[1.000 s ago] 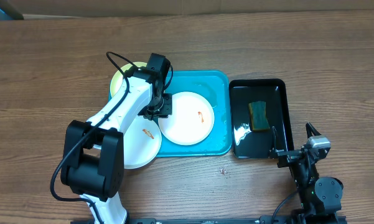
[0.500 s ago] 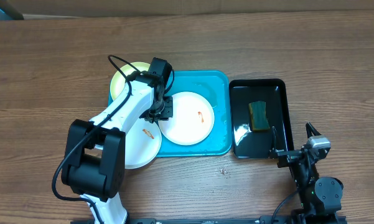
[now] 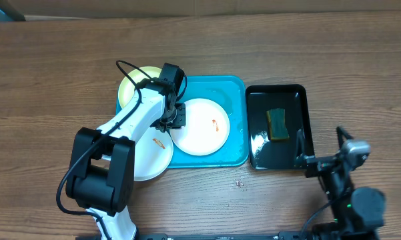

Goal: Clean dirty plates on tray and stack at the side
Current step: 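Reach the right gripper into the black tray toward the sponge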

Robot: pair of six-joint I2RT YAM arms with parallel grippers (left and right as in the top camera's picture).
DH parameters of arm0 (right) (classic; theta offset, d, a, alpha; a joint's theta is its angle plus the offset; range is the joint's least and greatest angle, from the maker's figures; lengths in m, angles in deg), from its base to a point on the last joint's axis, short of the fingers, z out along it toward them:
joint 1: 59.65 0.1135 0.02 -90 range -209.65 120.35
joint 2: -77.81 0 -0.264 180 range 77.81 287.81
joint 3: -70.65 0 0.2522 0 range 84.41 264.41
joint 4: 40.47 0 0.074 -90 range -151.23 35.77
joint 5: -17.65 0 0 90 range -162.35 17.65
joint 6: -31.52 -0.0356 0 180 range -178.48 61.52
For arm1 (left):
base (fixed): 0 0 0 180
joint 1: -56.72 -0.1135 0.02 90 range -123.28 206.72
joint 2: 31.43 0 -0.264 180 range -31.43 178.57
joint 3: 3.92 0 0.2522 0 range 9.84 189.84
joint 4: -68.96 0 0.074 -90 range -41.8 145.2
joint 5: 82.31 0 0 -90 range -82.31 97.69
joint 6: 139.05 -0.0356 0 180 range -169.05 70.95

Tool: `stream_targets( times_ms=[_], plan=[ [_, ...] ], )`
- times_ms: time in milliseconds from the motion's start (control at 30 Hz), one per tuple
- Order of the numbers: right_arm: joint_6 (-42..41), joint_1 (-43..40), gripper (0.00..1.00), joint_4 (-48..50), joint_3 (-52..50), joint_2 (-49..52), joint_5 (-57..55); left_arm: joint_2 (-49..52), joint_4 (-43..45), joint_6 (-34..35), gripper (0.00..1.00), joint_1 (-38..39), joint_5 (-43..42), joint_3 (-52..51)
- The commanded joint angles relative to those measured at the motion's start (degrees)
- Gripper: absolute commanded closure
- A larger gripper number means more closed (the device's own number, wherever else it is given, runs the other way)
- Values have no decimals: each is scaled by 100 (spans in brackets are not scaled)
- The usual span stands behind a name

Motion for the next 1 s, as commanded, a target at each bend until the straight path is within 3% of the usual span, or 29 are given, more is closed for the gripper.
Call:
stream_targets(
  times_ms=[0,133,333,400,567,667,833,967],
  plan=[
    [-153,-11,0,-634,1471,1121,155,46,26,55,71,33,72,-44],
    [-149,-4,0,-2833,4116,3648,212,46,267,55,72,31,72,-203],
    [-151,-4,0,-4752,5991,5396,1637,46,455,55,71,31,74,-330],
    [-151,-4,2,-5045,6144,5729,2050,46,457,55,76,26,72,-330],
    [-192,7,33,-5418,6102,6314,1952,46,466,55,90,20,72,-330],
    [-562,7,34,-5617,6102,6631,1696,46,516,57,96,20,72,-330],
    [-603,81,35,-5753,6102,7062,1416,46,656,55,96,20,72,-328],
    [-1005,374,34,-5737,6102,7412,490,46,654,55,95,20,72,-330]
  ],
)
